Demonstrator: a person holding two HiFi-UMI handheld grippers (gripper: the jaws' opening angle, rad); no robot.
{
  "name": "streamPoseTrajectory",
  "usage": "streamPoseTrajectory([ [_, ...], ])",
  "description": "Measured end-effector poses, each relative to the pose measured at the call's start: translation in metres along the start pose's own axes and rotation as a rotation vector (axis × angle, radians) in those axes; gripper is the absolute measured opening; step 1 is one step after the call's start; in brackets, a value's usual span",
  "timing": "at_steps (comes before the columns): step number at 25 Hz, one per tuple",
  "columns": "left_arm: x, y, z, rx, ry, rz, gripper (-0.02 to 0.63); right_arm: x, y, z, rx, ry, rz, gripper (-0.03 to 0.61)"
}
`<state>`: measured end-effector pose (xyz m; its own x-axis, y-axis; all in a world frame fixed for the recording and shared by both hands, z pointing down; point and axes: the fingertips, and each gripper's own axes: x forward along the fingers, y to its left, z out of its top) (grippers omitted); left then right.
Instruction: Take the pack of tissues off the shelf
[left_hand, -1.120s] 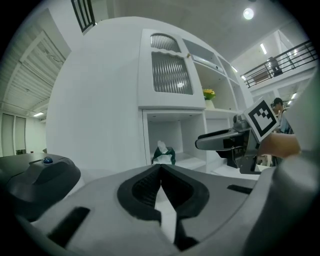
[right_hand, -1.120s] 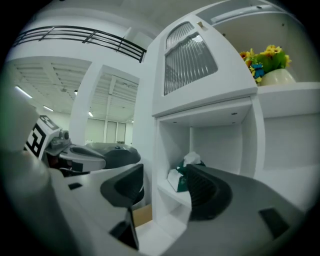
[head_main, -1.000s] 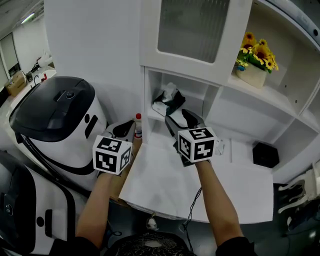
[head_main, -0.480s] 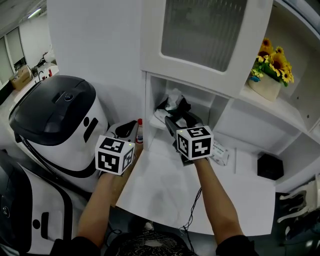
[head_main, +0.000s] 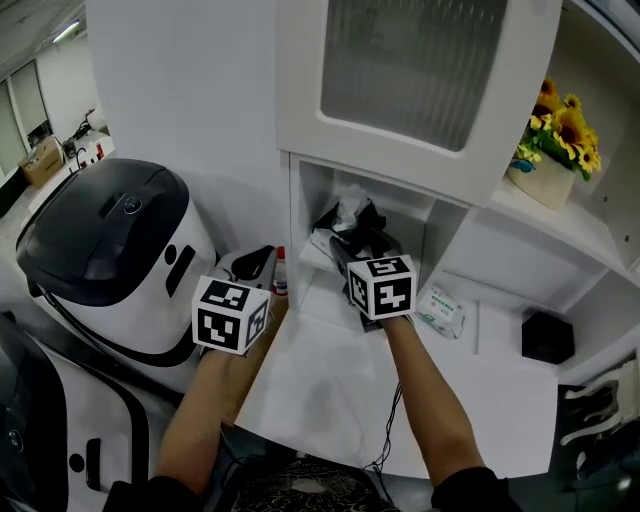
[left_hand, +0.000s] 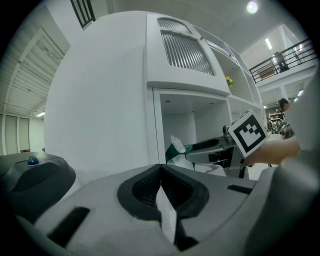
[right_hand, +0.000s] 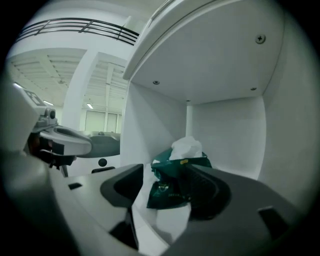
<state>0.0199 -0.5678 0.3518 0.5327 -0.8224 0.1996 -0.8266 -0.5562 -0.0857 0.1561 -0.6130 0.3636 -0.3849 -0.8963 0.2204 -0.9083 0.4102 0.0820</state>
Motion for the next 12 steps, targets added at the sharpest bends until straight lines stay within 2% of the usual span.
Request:
streamPoseTrajectory([
  [3, 0.0033, 0.0025, -0.0033, -0.003, 0.0, 0.0, 0.005, 0.004, -0.0012, -0.0026, -0.01, 0.003, -0.009, 0.25],
  [12, 0.0096, 0.0005, -0.0035, 0.001, -0.003, -0.007, 0.005, 0.0069, -0.0026, -0.0088, -0.027, 0.026, 0.003, 0.181],
])
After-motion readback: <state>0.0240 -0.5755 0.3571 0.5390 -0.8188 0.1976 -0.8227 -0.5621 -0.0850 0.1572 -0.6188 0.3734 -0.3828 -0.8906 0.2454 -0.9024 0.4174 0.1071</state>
